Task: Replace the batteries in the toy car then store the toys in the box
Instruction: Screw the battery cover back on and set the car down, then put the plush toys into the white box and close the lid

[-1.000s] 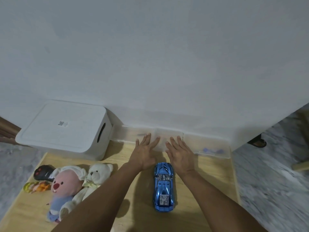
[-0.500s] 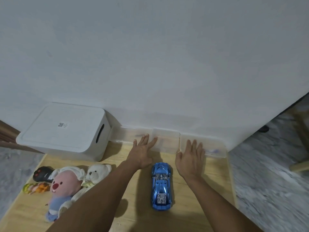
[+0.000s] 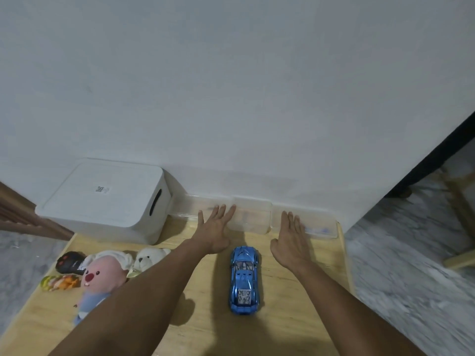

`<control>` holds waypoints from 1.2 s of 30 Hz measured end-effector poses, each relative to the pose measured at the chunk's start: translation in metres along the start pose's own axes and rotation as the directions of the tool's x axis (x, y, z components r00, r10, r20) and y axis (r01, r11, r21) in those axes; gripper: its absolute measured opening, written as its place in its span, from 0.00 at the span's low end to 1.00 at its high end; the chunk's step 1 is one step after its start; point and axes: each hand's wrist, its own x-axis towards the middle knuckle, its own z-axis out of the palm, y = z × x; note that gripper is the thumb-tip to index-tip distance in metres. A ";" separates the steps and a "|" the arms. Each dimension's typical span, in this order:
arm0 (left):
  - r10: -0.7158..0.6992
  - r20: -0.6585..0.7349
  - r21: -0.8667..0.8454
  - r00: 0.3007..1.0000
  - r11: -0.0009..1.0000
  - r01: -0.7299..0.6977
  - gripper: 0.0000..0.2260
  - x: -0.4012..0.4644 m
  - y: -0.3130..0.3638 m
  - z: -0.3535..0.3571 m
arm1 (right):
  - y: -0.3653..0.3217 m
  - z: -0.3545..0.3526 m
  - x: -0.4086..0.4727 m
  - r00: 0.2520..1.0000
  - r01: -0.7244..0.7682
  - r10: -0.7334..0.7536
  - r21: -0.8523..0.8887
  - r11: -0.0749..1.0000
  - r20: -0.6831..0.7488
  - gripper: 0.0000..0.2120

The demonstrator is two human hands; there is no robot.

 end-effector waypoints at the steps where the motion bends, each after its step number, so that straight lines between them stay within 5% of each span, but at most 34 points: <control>1: -0.011 -0.025 -0.024 1.000 1.000 0.011 0.42 -0.004 0.000 0.000 | -0.002 0.000 -0.001 0.999 0.004 -0.003 0.026 1.000 -0.039 0.36; 7: -0.038 -0.285 -0.099 0.958 0.995 0.010 0.28 -0.030 -0.011 0.007 | -0.026 0.008 -0.016 0.949 0.137 -0.074 0.189 0.972 -0.307 0.25; 18: -0.064 -0.216 0.006 0.974 0.998 0.067 0.24 -0.076 -0.033 0.028 | -0.073 0.026 -0.049 0.994 0.093 -0.075 0.261 0.961 -0.076 0.19; 28: -0.216 -0.291 -0.200 0.932 0.966 0.161 0.20 -0.132 -0.092 0.003 | -0.154 0.045 -0.077 0.988 0.149 -0.154 0.289 0.946 -0.007 0.19; 33: -0.473 -0.293 -0.576 0.831 0.781 0.242 0.21 -0.154 -0.133 -0.021 | -0.214 0.040 -0.076 0.991 0.125 -0.137 0.340 0.932 0.011 0.17; 36: -0.604 -0.142 -0.863 0.784 0.464 0.201 0.19 -0.157 -0.153 -0.039 | -0.252 0.035 -0.073 0.994 0.072 -0.100 0.476 0.876 0.034 0.17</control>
